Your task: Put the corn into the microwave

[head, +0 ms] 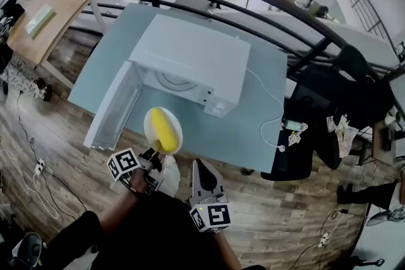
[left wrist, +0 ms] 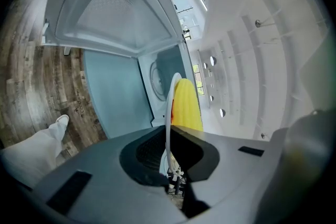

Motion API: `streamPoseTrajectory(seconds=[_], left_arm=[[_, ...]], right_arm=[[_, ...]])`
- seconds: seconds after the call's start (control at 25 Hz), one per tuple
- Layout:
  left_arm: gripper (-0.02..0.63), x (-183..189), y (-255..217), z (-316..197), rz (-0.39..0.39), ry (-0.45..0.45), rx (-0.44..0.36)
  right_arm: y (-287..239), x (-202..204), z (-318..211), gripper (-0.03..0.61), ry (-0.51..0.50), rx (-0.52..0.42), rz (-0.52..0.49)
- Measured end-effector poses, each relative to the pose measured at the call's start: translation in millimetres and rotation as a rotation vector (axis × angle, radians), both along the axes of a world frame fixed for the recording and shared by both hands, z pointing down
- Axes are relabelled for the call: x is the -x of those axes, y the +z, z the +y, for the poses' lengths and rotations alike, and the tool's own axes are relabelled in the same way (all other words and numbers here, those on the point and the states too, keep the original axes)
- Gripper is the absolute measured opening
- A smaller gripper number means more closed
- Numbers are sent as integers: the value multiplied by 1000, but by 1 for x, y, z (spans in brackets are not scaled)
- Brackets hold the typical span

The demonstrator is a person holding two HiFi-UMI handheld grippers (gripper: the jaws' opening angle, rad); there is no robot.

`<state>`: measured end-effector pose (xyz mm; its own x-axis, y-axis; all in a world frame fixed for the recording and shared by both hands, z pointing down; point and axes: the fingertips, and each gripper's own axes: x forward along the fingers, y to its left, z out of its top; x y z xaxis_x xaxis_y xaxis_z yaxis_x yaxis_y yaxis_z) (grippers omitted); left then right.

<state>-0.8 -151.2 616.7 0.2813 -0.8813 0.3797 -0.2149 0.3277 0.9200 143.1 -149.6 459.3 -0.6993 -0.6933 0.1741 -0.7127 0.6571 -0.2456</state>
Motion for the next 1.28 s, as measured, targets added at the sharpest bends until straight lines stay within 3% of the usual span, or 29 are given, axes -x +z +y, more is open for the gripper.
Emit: streamPoseTrajectory(seconds=[0.52,0.96,1.28], left_arm=[[20,24,20,-68,3,30,31],[20,30,36,-97,-12,72,53],[20,36,43,-108,-4,26,62]], right_arm=[[1,41,-77,8,-29,-7,37],[4,70,-102,8,-69,-11,21],[3,80,-114,8,-122,-12,21]])
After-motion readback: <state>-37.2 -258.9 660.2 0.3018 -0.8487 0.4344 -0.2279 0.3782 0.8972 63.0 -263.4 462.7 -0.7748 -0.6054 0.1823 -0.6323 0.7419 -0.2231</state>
